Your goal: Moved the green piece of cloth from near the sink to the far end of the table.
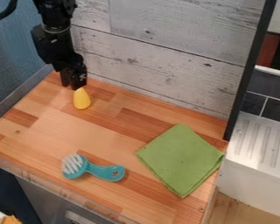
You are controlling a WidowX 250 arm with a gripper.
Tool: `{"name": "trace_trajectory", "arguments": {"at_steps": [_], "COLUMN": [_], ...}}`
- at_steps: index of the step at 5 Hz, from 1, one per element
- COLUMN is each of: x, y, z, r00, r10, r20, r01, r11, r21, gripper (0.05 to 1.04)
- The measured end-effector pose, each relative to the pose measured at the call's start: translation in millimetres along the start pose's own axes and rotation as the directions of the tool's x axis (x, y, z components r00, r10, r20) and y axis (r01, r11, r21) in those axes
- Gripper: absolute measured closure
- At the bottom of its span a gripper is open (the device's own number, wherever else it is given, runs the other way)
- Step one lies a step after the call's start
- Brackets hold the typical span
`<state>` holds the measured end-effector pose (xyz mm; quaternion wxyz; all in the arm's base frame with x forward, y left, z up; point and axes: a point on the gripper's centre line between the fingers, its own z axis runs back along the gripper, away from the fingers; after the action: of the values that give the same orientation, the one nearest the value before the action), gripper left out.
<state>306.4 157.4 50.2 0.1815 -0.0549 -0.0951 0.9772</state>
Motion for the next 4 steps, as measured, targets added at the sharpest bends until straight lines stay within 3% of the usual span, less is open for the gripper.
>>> {"name": "trace_trajectory", "arguments": {"at_steps": [1,2,4], "x": [2,-12,-43], "y": [5,32,92], "z": [-10,-12,21], "r00": [1.0,0.997,0.975], "r10": [-0.003,-0.082,-0.219], "r20": [0.022,0.007,-0.037], "r01": [0.003,0.082,0.22], "r11": [1.0,0.995,0.975], "r21": [0.028,0.059,0.034], "gripper": [0.083,0.083,0.083]}}
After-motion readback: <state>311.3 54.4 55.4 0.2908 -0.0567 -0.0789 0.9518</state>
